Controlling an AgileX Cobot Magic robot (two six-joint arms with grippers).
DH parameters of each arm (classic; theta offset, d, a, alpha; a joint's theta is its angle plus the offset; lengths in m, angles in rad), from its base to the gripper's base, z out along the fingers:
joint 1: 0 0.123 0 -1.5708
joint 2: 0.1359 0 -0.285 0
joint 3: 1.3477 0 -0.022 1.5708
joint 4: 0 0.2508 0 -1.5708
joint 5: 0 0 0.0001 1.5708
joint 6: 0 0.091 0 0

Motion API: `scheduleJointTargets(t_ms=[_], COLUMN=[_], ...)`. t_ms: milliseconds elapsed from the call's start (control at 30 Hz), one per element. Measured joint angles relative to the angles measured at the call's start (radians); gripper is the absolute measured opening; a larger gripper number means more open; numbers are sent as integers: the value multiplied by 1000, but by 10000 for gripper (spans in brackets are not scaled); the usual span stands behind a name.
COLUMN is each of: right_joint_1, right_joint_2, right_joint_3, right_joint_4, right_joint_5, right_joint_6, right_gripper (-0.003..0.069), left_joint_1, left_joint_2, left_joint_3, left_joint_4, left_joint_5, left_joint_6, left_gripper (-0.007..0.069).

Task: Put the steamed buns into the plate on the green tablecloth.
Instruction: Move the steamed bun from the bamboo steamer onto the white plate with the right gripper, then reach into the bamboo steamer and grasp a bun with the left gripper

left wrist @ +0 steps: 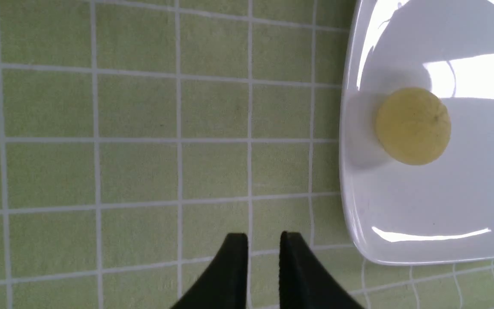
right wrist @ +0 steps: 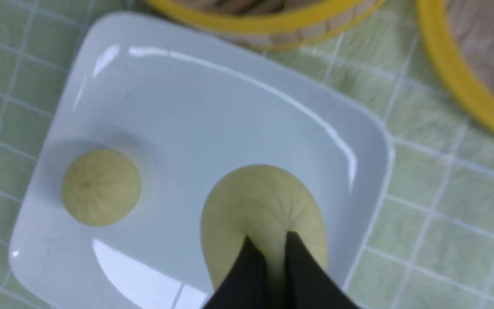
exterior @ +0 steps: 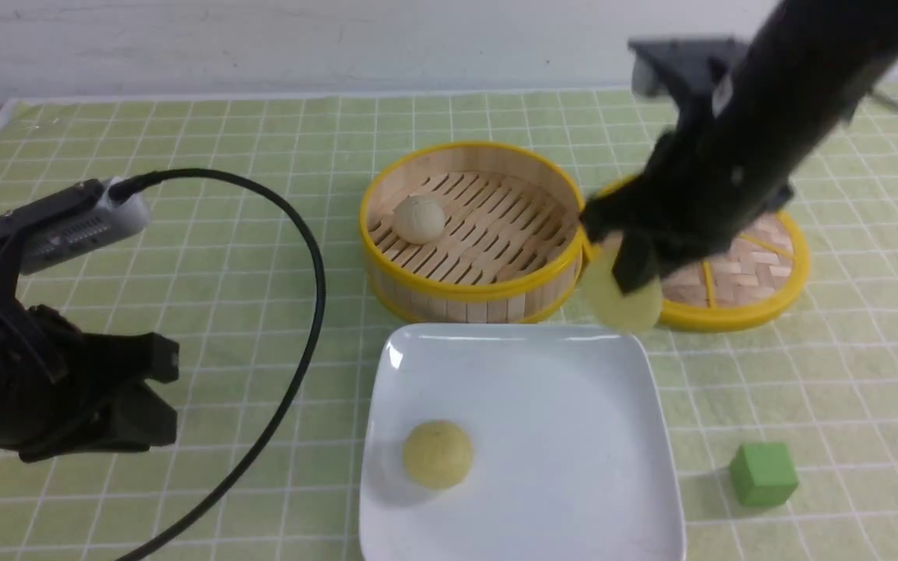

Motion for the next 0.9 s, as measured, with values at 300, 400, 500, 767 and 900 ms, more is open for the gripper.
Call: scheduleJointTargets(t_ms=[300, 400, 500, 767, 900], right_joint_1=[60, 60, 60, 58, 57], right_joint_2=[69, 76, 66, -104, -229], right_joint_3=[312, 309, 275, 66, 29], right_joint_4=[66, 70, 68, -52, -152], right_joint_5=[-439, -455, -384, -54, 183], right_joint_6=[-77, -77, -83, -125, -91], right_gripper=[106, 258, 421, 419, 178], left_joint_1=[0, 0, 0, 0, 0], left_joint_2=[0, 0, 0, 0, 17], left_joint_3=[0, 0, 0, -1, -36], left_joint_4=[6, 7, 7, -31, -27], left_joint_5=[-43, -51, -58, -131, -123], left_joint_6=[0, 0, 0, -6, -8], left_gripper=[158, 164, 170, 177, 156])
